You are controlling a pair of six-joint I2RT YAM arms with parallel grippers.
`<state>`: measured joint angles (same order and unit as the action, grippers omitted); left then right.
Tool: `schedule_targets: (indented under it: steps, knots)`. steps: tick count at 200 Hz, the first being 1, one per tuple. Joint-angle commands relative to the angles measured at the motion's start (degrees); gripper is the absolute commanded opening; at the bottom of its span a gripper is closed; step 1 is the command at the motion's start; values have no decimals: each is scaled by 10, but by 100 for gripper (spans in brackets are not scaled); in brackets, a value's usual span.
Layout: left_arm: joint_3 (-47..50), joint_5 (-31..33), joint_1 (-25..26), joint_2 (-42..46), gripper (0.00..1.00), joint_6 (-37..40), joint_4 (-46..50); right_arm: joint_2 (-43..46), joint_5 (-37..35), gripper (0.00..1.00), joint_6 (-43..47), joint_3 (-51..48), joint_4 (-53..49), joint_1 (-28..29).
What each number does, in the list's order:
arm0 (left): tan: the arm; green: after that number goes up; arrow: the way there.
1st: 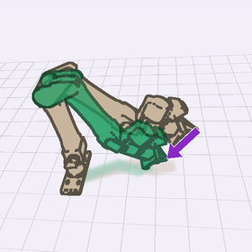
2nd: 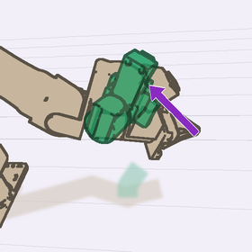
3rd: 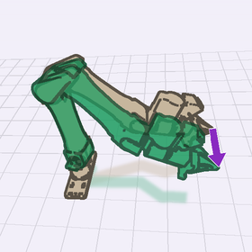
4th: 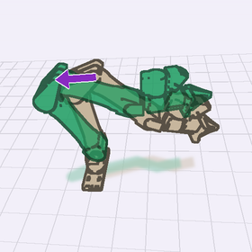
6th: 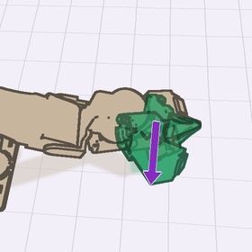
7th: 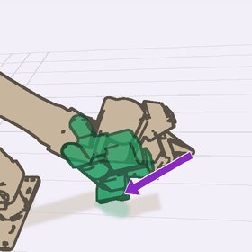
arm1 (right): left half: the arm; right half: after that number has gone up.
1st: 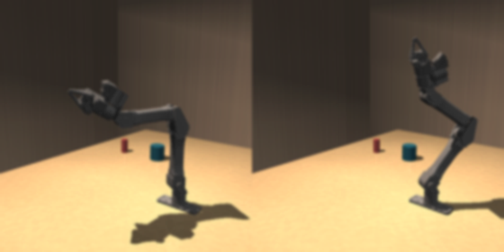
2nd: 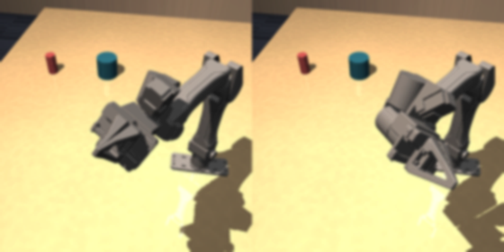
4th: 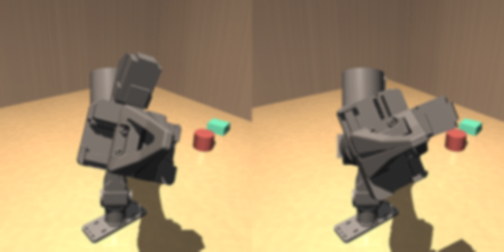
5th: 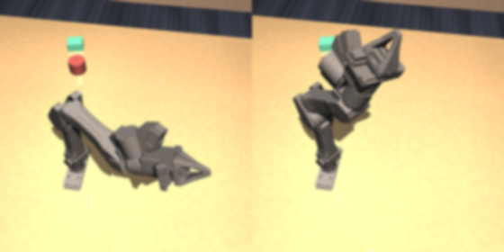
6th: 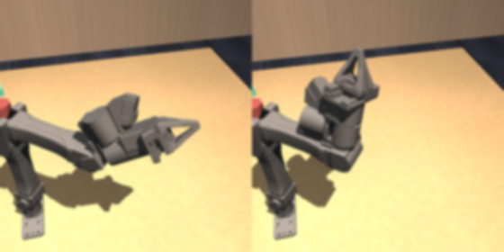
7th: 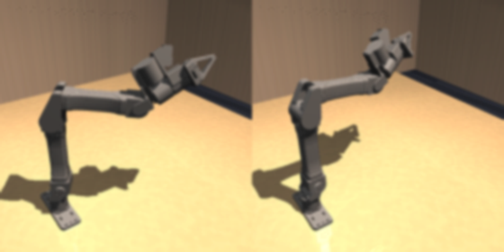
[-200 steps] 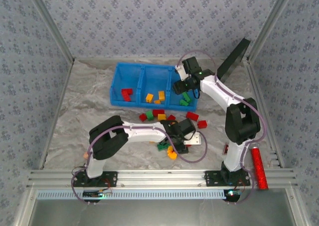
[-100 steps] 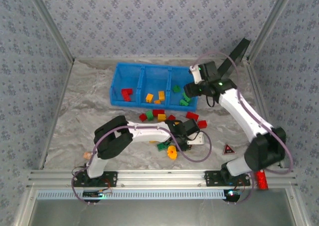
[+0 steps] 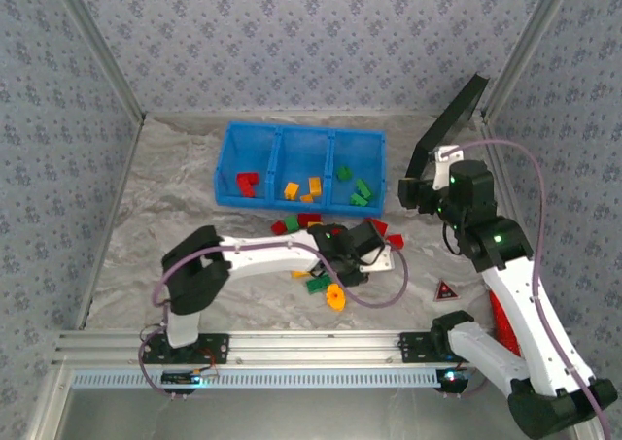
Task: Sort the legos into containers by color
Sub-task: Pick up the lego from the middle-left of the table, then place the lego in the container.
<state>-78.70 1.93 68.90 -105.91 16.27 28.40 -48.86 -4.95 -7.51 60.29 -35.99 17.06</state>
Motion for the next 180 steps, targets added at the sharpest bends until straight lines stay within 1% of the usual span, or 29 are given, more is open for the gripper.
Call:
schedule_targets:
  steps: [1, 14, 24, 32, 42, 51, 61, 71, 101, 130, 146, 159, 180]
  knots:
    - [-9, 17, -36, 91, 12, -21, 17, 19, 36, 82, -54, -34, -34, -4]
    - [-9, 14, -67, 128, 12, -34, 13, 26, 112, 81, -61, -78, -25, -3]
    - [-9, 12, -94, 153, 12, -42, 5, 23, 148, 81, -80, -118, -17, 3]
    - [-10, 11, -117, 169, 12, -50, -2, 23, 161, 80, -100, -148, -7, 13]
    - [-15, 16, -148, 185, 13, -64, -8, 27, 170, 79, -133, -189, 12, 39]
    - [-20, 25, -176, 196, 14, -79, -16, 30, 155, 78, -166, -222, 42, 80]
    - [-23, 43, -206, 204, 14, -96, -23, 29, 135, 77, -186, -238, 50, 120]
    - [-27, 58, -238, 207, 14, -114, -28, 22, 94, 77, -204, -244, 43, 165]
    - [-52, 74, -319, 188, 15, -165, -8, -8, 58, 77, -256, -257, 54, 256]
    - [-79, 65, -392, 151, 15, -214, 25, -43, 28, 77, -313, -275, 76, 328]
    - [-86, 44, -428, 132, 15, -244, 28, -68, 19, 77, -336, -280, 94, 361]
    - [-93, 34, -447, 116, 14, -256, 26, -89, 10, 77, -351, -280, 106, 385]
    - [-120, 31, -461, 77, 14, -264, 29, -117, -11, 77, -370, -271, 112, 425]
